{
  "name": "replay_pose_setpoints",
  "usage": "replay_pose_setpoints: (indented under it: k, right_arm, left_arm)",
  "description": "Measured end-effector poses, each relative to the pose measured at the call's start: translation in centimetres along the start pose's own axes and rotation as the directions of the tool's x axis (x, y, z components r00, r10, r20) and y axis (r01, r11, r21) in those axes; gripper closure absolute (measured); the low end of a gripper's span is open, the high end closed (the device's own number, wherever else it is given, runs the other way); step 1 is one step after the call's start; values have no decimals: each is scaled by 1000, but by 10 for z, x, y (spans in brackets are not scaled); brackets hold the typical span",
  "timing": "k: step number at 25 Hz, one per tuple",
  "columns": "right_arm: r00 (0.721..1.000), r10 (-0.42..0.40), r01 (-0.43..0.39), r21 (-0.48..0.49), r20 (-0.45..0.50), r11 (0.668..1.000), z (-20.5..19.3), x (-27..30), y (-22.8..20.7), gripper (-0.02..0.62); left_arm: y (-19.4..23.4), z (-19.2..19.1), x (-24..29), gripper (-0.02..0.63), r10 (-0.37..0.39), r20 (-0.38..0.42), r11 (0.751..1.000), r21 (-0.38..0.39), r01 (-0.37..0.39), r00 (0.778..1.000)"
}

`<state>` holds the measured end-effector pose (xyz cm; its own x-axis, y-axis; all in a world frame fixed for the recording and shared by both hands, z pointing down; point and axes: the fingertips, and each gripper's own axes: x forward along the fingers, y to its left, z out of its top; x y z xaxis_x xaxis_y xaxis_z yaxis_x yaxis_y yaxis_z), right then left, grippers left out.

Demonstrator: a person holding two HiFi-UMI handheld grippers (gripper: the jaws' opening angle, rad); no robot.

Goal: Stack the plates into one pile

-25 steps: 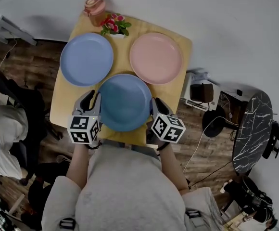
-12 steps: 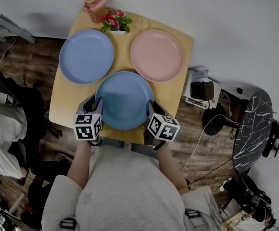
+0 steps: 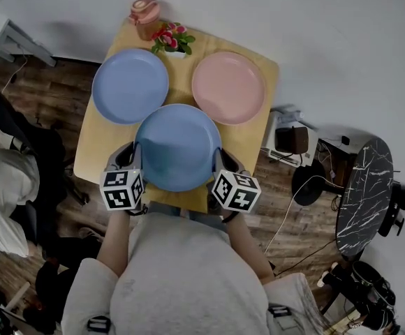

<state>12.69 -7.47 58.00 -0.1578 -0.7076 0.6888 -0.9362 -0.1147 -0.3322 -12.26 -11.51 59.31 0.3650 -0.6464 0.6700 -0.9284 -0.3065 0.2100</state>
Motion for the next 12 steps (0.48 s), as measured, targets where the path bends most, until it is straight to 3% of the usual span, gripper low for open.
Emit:
replay_pose_setpoints:
  k: [12]
  right_arm:
    - [984,139,-123,-140,108,982,60,6,66,578]
  left_arm:
    - [38,53,-42,518,78,172,997,-44,-71,982]
